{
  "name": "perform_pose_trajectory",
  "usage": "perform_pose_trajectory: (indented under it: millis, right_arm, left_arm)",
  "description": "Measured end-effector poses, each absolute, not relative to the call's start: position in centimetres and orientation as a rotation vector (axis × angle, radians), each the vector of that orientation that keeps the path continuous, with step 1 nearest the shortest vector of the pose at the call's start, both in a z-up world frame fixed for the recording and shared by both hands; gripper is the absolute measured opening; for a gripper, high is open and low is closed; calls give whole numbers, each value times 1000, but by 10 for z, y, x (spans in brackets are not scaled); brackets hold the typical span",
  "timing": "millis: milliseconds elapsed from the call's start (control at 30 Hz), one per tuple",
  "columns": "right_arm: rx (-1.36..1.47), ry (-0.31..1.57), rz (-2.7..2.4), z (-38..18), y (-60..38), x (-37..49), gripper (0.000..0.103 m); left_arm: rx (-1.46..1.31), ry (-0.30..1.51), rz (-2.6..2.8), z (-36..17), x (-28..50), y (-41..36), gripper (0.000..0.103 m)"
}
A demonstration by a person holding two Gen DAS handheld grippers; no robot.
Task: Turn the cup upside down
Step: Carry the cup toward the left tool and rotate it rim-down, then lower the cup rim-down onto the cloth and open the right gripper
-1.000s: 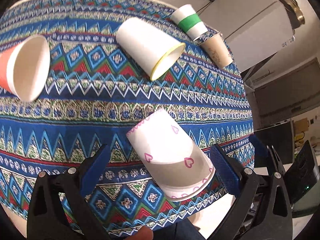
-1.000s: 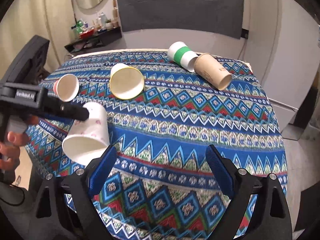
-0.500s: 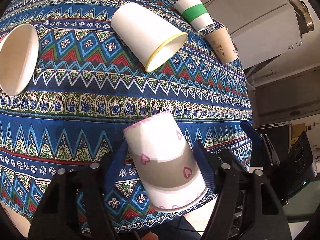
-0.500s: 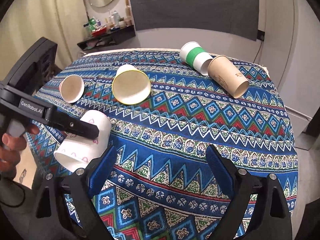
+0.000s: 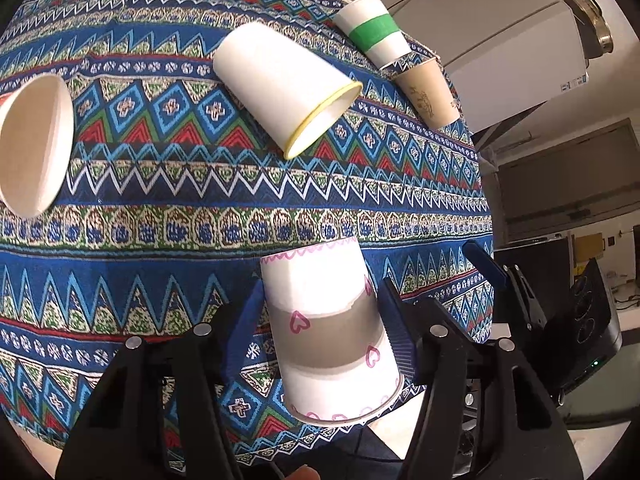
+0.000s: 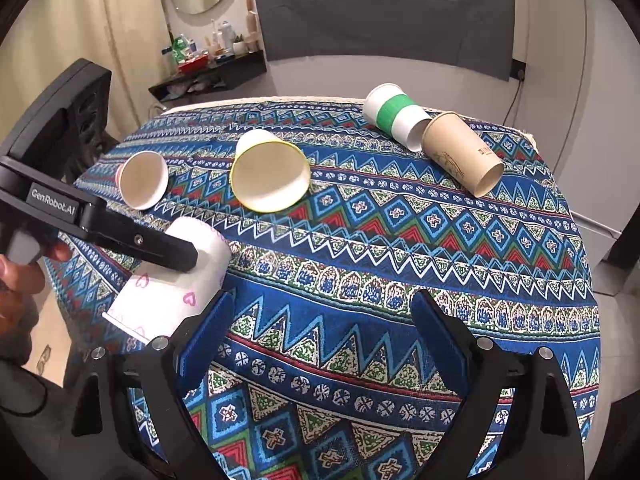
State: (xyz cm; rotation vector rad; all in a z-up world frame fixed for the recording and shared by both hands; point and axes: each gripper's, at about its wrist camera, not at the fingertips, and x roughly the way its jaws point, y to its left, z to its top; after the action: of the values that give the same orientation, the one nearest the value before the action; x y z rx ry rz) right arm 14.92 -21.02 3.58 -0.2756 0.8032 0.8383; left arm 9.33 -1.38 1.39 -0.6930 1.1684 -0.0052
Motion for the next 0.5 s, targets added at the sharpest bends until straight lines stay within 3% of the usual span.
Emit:
perform_pose_trajectory:
  millis: [167,500]
  right_arm:
    - [-247,777,812,43,-204,153,86]
    - [-220,650,816,46,-178,137,86]
  left_arm:
    - [-643,1097,15,30,92,1,59]
    - [-196,724,201,59,55,-2,55]
